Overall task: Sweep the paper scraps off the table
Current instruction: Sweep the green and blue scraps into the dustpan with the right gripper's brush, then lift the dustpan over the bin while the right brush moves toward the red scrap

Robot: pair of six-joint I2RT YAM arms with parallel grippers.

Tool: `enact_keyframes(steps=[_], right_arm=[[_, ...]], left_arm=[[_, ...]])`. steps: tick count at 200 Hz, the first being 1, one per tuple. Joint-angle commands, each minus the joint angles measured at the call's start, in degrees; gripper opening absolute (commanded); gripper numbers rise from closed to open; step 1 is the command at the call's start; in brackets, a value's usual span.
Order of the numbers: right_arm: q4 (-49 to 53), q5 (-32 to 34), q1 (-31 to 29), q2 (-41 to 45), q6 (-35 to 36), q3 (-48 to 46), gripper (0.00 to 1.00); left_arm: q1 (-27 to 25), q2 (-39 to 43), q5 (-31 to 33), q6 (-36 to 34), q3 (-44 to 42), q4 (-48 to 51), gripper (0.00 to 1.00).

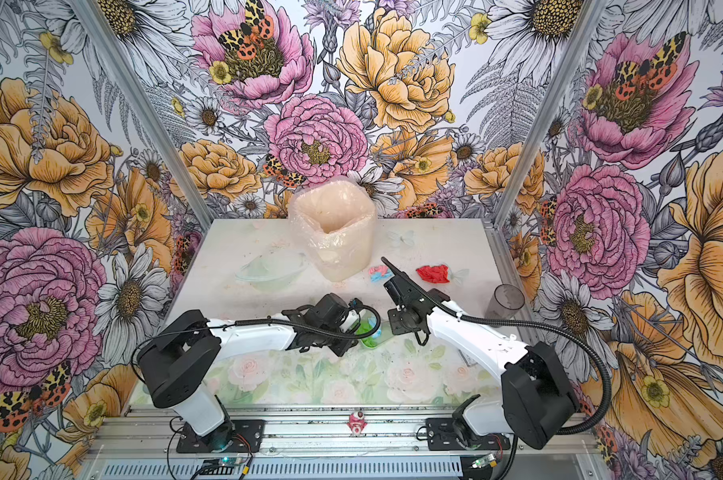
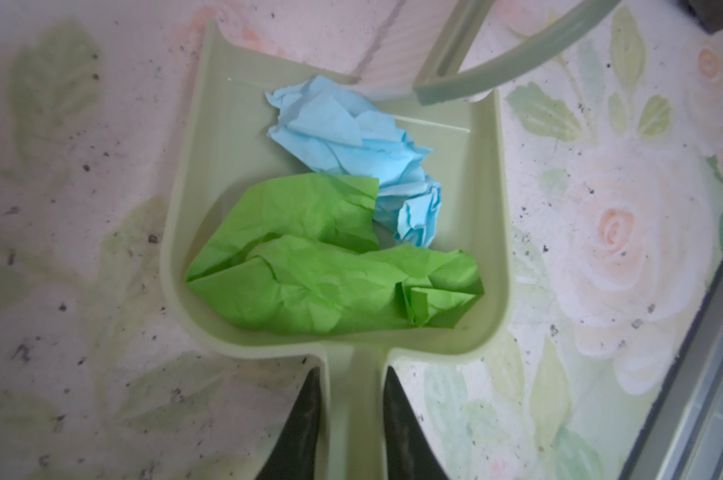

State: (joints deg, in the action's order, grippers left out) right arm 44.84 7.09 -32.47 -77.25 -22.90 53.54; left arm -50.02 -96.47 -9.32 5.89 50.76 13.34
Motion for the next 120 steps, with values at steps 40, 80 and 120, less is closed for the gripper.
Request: enact_keyframes(steps=[40, 80, 120], right_arm=[[0.25, 2.21, 9.88, 8.88, -0.16, 3.26, 0.0], [0.25, -0.61, 17.09, 11.79, 1.12, 8.7, 0.0], [0.25, -2.14, 22.77, 12.38, 1.16, 10.91, 0.0]], left_arm=[[-1.41, 1.66, 3.38, 0.9, -2.48, -5.84, 0.0], [-2.32, 4.51, 4.09, -1.25, 3.68, 1.0, 0.0], [-2.43, 9.54, 5.64, -4.83, 9.82, 8.91, 0.0]])
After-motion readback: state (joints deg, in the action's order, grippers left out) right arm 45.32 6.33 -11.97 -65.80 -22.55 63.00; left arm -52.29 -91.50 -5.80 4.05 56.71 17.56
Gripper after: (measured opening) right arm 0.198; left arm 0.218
